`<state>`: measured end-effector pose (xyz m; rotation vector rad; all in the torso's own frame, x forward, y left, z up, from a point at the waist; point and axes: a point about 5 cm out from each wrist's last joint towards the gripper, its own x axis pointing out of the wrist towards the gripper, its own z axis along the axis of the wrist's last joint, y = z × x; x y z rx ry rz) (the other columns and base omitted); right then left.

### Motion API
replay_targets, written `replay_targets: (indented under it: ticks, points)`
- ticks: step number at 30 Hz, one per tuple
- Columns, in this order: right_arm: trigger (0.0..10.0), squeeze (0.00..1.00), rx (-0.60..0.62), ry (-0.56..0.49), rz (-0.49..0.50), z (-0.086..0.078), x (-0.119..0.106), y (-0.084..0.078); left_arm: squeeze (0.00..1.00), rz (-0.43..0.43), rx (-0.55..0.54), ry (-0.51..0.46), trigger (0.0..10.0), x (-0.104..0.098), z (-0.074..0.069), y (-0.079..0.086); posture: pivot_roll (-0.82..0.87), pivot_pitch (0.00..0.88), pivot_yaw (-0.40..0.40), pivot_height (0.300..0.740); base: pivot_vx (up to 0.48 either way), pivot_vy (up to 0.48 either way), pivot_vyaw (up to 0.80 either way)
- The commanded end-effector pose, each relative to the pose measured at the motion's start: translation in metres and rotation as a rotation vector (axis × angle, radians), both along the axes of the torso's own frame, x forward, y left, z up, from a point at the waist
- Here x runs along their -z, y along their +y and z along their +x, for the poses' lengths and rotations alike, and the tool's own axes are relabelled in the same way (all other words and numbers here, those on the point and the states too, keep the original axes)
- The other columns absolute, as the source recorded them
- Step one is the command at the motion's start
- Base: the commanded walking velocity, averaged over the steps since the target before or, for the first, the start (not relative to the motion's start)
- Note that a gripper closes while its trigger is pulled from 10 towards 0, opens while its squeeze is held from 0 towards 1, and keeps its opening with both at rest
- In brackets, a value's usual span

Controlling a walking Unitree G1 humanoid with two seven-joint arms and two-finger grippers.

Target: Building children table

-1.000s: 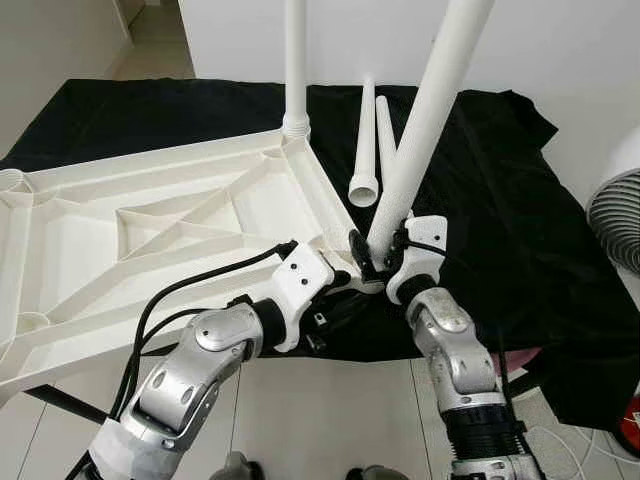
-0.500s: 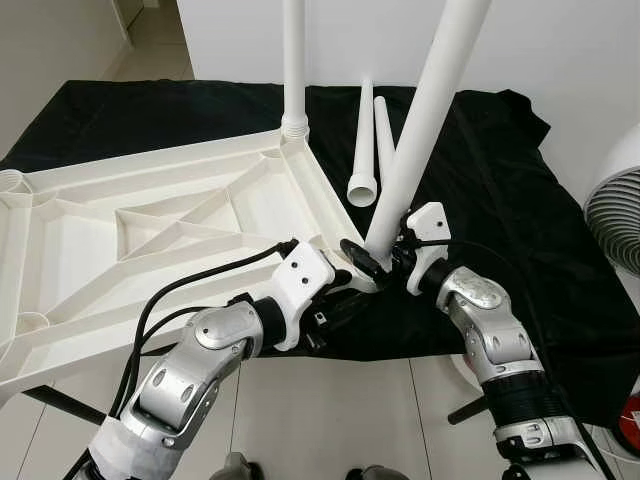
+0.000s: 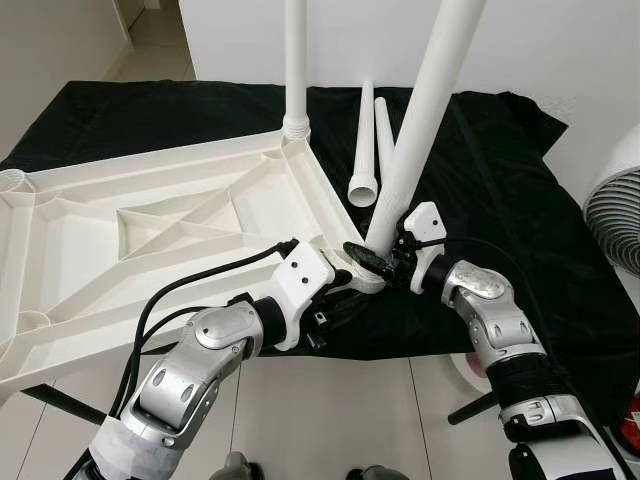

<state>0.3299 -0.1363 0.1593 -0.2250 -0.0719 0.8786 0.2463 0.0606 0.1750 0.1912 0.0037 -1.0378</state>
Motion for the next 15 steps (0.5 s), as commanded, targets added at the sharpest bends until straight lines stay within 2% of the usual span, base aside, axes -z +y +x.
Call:
replay_targets:
  ticks: [1,10,12,13,14,15]
  points:
    - [10.0,0.00,-0.028,0.034,-0.026,-0.003,0.011,0.000,0.00,0.006,-0.002,0.007,10.0,0.000,0.000,0.002,-0.05,0.097,0.033,0.740,0.000,0.000,0.00]
    - [10.0,0.00,0.054,0.030,0.005,-0.001,0.012,-0.006,0.00,0.009,0.003,0.004,10.0,0.000,0.000,0.002,-0.05,0.093,0.029,0.740,0.000,0.000,0.00]
    - [10.0,0.00,0.141,0.028,0.009,0.000,0.013,-0.009,0.00,0.009,0.006,0.004,10.0,0.000,0.000,0.002,-0.05,0.092,0.025,0.740,0.000,0.000,0.00]
    - [10.0,0.00,0.141,0.028,0.009,0.000,0.013,-0.009,0.00,0.009,0.006,0.004,10.0,0.000,0.000,0.002,-0.05,0.092,0.025,0.740,0.000,0.000,0.00]
    - [10.0,0.00,0.208,0.029,0.019,0.001,0.013,-0.011,0.00,0.009,0.007,0.005,10.0,0.000,-0.001,0.002,-0.05,0.091,0.022,0.740,0.000,0.000,0.00]
    - [10.0,0.00,0.208,0.029,0.019,0.001,0.013,-0.011,0.00,0.009,0.007,0.005,10.0,0.000,-0.001,0.002,-0.05,0.091,0.022,0.740,0.000,0.000,0.00]
